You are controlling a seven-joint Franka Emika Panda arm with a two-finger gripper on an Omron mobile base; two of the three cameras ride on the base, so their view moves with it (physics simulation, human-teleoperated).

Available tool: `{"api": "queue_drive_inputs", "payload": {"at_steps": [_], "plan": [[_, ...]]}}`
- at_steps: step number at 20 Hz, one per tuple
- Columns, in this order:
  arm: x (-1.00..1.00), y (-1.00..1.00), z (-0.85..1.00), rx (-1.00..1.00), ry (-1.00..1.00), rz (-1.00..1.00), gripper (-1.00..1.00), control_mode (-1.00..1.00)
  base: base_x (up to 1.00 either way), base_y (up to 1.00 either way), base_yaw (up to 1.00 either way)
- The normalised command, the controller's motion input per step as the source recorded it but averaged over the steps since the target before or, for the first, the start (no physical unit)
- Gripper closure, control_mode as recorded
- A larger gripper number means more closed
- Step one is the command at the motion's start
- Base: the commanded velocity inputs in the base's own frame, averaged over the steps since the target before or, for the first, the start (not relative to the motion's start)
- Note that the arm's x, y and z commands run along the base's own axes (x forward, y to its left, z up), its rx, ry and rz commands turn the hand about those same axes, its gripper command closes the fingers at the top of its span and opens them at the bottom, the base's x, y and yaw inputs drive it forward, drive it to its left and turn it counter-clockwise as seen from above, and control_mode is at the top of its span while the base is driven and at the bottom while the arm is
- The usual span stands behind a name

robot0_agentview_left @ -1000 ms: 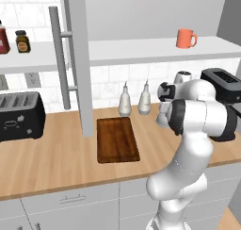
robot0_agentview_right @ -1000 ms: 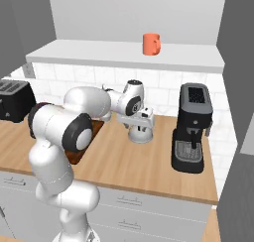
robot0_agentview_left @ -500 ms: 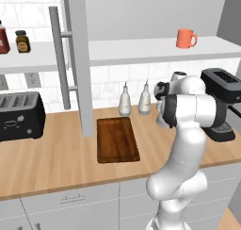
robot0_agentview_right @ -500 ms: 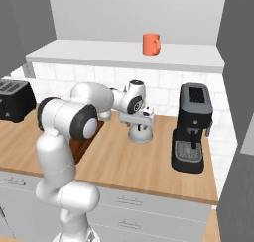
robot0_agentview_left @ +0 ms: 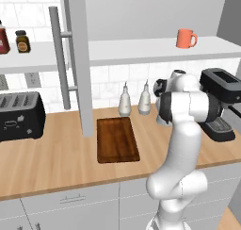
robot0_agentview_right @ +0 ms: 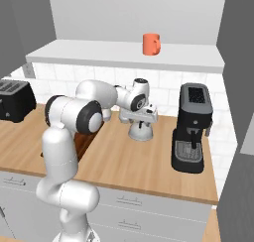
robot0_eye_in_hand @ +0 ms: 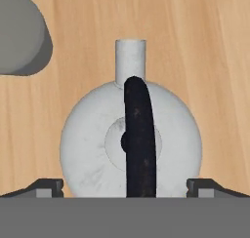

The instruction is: Pick the kettle from the counter and place it on the tray. Then pick the mug from the cabinet and place it on the tray. Then close the cabinet doors.

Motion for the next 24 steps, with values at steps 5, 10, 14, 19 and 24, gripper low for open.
{"api": "queue_drive_inputs", "payload": {"at_steps": [5, 10, 14, 19, 24], "plan": [[0.06, -0.04, -0.15, 0.0, 0.0, 0.0, 1.0, -1.0, 0.0, 0.0, 0.0], [-0.09, 0.0, -0.31, 0.0, -0.02, 0.0, 1.0, -1.0, 0.0, 0.0, 0.0], [-0.1, 0.03, -0.25, 0.0, -0.08, 0.0, 1.0, -1.0, 0.0, 0.0, 0.0], [-0.45, 0.05, -0.11, 0.0, -0.09, 0.0, 1.0, -1.0, 0.0, 0.0, 0.0], [-0.73, 0.11, 0.11, -0.02, -0.21, 0.0, 1.0, -1.0, 0.0, 0.0, 0.0]]}}
